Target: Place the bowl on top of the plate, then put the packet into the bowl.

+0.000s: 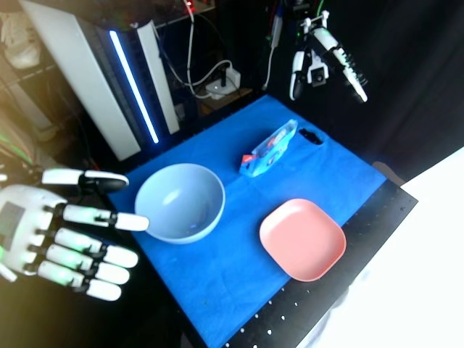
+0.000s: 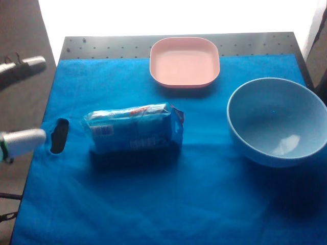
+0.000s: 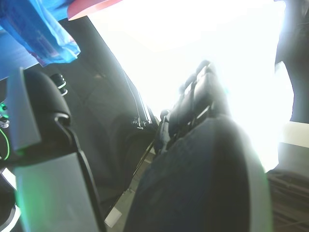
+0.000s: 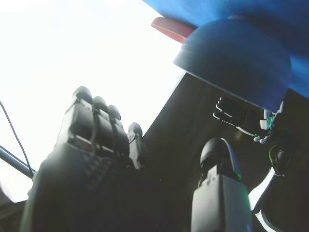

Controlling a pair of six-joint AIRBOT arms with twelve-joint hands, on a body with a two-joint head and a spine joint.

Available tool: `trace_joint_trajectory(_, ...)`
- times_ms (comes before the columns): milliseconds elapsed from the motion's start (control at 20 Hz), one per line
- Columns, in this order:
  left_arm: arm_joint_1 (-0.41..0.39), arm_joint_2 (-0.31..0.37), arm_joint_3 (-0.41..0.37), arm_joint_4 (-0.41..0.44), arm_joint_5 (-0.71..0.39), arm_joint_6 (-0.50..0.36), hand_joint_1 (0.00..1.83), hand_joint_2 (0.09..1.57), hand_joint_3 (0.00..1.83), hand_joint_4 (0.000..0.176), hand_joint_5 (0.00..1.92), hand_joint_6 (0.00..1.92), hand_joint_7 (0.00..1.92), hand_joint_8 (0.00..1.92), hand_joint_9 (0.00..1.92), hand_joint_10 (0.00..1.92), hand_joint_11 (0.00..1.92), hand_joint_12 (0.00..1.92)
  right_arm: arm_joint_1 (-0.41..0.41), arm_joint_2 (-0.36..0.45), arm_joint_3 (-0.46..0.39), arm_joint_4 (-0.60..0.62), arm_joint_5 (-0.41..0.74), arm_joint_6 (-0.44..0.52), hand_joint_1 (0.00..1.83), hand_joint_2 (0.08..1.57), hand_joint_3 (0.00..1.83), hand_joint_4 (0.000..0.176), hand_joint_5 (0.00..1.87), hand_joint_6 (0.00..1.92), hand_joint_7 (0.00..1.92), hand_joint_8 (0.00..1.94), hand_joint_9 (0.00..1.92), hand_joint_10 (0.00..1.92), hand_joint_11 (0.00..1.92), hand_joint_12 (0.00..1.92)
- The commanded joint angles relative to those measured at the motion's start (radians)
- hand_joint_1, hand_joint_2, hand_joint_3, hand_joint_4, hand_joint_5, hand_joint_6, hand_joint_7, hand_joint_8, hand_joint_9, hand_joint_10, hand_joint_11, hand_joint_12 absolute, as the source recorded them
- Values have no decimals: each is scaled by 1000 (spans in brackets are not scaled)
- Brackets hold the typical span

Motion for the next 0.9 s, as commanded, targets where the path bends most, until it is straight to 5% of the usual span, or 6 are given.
trace_joint_trajectory(0, -10, -6, 3, -14, -121, -4, 719, 1130, 13, 90, 257, 2, 273, 2, 195, 9, 0, 382, 22, 2, 5, -4, 123, 9, 549, 1085, 4, 137, 63, 0, 5, 0, 1, 0, 133, 166)
trace_joint_trajectory(250, -9, -8, 4, -13, -119, -4, 613, 1142, 2, 77, 242, 5, 232, 5, 171, 5, 0, 443, 170, 4, 2, -230, 13, -6, 623, 837, 0, 142, 0, 0, 0, 0, 0, 0, 99, 58)
trace_joint_trajectory(400, -9, -8, 6, -6, -113, -4, 568, 1118, 0, 97, 248, 1, 256, 2, 138, 3, 0, 237, 265, 4, 8, -402, -148, -8, 579, 812, 0, 176, 0, 0, 0, 0, 0, 0, 2, 12)
trace_joint_trajectory(550, -9, -8, 7, -5, -111, -5, 536, 1117, 0, 108, 248, 1, 246, 1, 135, 2, 0, 200, 331, 13, 9, -540, -291, -8, 498, 812, 0, 176, 0, 0, 0, 0, 0, 0, 14, 6)
trace_joint_trajectory(750, -9, -12, 6, -3, -112, -5, 561, 1117, 0, 80, 258, 0, 253, 0, 138, 1, 0, 200, 387, 18, 15, -667, -428, -7, 533, 865, 14, 176, 0, 0, 0, 0, 0, 0, 59, 25)
trace_joint_trajectory(850, -9, -12, 4, -3, -119, -5, 589, 1120, 1, 84, 256, 0, 247, 0, 128, 0, 0, 218, 408, 16, 19, -708, -475, -7, 603, 818, 0, 149, 9, 3, 0, 0, 43, 15, 103, 46)
